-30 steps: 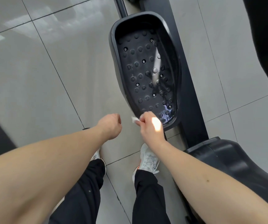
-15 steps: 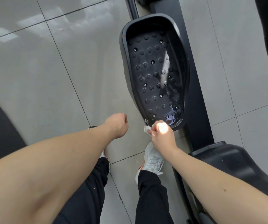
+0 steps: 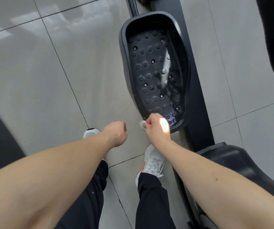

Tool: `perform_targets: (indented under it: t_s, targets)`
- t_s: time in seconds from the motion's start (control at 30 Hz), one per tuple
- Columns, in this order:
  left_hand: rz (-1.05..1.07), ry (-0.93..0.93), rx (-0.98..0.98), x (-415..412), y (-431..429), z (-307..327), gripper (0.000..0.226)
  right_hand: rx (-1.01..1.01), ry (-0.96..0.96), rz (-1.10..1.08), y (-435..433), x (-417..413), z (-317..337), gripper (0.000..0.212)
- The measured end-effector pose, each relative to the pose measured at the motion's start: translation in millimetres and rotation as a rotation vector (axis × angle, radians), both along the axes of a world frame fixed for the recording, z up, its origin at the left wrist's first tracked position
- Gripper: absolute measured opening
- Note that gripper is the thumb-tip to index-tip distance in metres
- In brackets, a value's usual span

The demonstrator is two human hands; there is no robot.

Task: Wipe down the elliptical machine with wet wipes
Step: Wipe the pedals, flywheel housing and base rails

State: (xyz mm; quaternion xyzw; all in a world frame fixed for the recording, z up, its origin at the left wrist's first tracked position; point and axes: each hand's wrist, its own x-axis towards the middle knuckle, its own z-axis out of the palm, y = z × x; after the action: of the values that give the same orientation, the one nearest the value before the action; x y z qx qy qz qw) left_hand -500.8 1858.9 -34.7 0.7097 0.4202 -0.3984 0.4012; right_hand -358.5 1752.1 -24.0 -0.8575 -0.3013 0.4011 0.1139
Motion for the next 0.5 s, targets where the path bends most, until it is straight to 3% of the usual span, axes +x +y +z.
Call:
perform_targets:
  t_s: [0.13, 0.33, 0.5]
  targets:
    - [0.008, -0.011, 0.004, 7, 1, -1, 0.022, 0.036, 0.014, -0.069, 27, 1, -1, 0.018]
    - [0.010, -0.028, 0.009, 13, 4, 4, 0.021, -0.059, -0.010, 0.054, -35, -2, 4, 0.025]
    - [0.073, -0.045, 0.028, 16, 2, 8, 0.019, -0.004, -0.039, 0.100, 23, 4, -6, 0.017]
